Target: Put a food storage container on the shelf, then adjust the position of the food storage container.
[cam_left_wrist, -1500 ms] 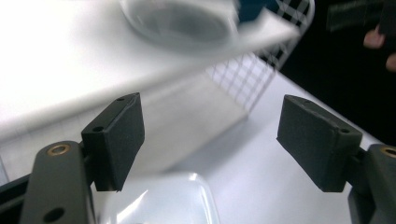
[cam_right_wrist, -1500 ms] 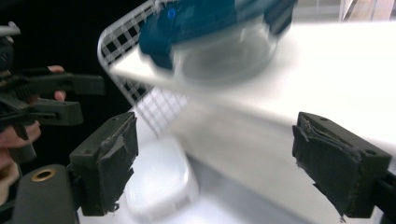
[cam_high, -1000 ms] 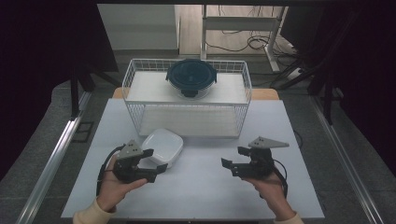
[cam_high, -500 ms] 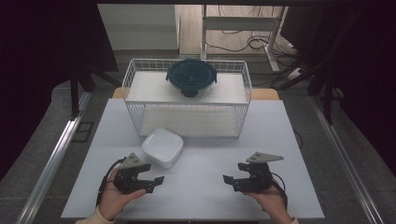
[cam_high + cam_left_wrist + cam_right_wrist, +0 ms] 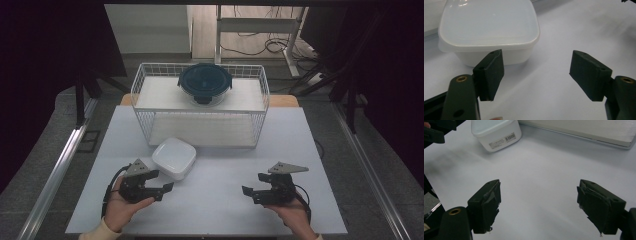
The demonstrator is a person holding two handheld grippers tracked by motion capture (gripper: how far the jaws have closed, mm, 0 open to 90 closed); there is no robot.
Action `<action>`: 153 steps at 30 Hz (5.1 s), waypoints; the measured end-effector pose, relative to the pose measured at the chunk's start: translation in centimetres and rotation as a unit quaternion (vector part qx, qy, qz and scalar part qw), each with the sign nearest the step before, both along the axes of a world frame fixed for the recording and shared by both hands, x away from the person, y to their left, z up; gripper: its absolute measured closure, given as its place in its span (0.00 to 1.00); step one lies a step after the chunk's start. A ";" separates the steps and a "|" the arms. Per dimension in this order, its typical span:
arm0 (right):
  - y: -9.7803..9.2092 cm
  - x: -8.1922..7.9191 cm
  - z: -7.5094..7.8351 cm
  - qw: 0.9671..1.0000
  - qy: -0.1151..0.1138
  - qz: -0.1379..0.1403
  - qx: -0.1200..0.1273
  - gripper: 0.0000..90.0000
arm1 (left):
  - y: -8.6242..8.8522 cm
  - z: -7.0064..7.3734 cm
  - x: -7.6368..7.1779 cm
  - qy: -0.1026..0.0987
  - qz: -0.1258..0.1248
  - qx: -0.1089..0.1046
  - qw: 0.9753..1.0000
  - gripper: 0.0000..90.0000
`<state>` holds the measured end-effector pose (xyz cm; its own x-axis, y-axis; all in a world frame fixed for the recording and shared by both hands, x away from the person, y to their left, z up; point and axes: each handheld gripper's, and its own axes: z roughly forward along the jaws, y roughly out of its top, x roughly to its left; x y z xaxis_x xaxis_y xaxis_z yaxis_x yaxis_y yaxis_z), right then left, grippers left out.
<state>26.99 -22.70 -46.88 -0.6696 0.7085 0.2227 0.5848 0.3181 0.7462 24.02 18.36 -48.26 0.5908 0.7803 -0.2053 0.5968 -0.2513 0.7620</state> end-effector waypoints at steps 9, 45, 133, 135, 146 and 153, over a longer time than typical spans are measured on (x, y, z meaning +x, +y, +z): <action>-0.3 0.4 -0.2 1.000 0.007 -0.001 0.001 0.21 | 1.0 1.5 0.8 -0.013 0.019 -0.002 1.000 0.30; -0.9 0.5 -1.1 1.000 0.019 -0.014 -0.015 0.21 | 4.2 0.6 13.0 0.054 0.047 0.109 0.991 1.00; -1.5 0.5 -1.2 0.999 0.035 -0.030 -0.010 0.21 | -7.2 -1.5 4.6 0.107 -0.140 0.067 0.982 1.00; -1.5 0.5 -1.2 0.999 0.035 -0.031 -0.010 0.21 | -7.5 -1.6 4.1 0.110 -0.147 0.067 0.981 1.00; -1.5 0.5 -1.2 0.999 0.034 -0.030 -0.009 0.21 | -7.4 -1.6 3.4 0.107 -0.150 0.045 0.982 1.00; -1.5 0.4 -1.0 0.999 0.032 -0.022 0.005 0.21 | -4.0 0.1 2.4 0.057 -0.085 -0.017 0.995 0.94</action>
